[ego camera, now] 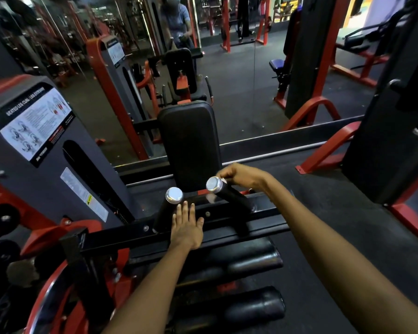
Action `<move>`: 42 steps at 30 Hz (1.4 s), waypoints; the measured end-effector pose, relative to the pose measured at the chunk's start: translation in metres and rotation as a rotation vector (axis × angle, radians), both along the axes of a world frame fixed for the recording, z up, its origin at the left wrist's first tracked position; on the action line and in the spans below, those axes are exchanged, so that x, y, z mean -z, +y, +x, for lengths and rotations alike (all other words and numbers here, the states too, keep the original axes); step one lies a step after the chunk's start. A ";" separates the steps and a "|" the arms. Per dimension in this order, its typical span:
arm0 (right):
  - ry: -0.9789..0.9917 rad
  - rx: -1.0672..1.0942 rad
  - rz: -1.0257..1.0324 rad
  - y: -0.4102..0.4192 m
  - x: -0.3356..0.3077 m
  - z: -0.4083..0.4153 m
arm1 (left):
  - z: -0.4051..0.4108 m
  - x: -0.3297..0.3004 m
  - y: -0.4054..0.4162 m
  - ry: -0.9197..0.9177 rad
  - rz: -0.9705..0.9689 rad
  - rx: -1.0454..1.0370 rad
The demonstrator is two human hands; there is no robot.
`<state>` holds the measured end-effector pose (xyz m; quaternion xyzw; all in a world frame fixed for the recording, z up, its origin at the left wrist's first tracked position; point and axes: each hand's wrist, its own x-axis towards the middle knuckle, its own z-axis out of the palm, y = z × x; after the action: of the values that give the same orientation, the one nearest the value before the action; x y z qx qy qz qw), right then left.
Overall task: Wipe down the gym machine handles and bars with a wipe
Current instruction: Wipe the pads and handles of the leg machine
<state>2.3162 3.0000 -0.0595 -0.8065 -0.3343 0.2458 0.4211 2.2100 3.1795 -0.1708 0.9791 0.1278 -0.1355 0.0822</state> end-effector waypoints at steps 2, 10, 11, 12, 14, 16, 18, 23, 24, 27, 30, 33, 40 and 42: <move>-0.008 0.010 -0.219 -0.011 0.014 0.005 | 0.000 0.000 0.000 0.002 -0.005 -0.001; -0.254 0.186 -0.339 -0.014 0.023 -0.004 | 0.001 0.002 0.001 -0.014 -0.002 0.003; -0.254 0.263 -0.284 -0.019 0.032 -0.007 | 0.001 0.002 0.001 -0.015 -0.003 0.003; -0.253 0.345 -0.271 -0.025 0.045 -0.009 | 0.000 0.003 0.001 -0.016 -0.002 0.005; -0.261 0.527 -0.272 -0.035 0.073 -0.021 | 0.000 0.004 0.001 -0.021 0.006 0.008; -0.265 0.712 -0.141 -0.038 0.093 -0.043 | 0.000 0.004 0.001 -0.027 0.005 0.008; -0.286 0.842 -0.035 -0.036 0.104 -0.065 | 0.000 0.004 0.000 -0.034 0.008 0.010; -0.371 0.929 0.480 -0.012 0.058 -0.101 | -0.001 0.002 0.001 -0.032 -0.003 0.008; -0.514 0.857 0.545 -0.005 0.041 -0.102 | 0.000 0.001 0.000 -0.030 -0.005 0.009; -0.994 0.539 0.403 0.011 0.025 -0.100 | -0.003 0.000 0.000 -0.013 -0.014 0.004; -1.081 0.420 0.259 -0.006 0.062 -0.087 | -0.002 -0.001 0.000 -0.015 -0.024 -0.001; -0.866 0.445 0.037 -0.039 0.112 -0.081 | -0.002 -0.002 0.000 -0.011 -0.030 0.001; -0.833 0.663 0.407 -0.007 0.060 -0.092 | 0.001 -0.001 0.000 0.004 -0.023 0.001; -0.976 0.512 0.431 0.007 0.052 -0.094 | 0.000 -0.001 0.000 0.010 -0.027 -0.003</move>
<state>2.2219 3.0066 -0.1115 -0.7776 -0.3265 -0.3364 0.4190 2.2103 3.1798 -0.1703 0.9770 0.1277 -0.1421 0.0949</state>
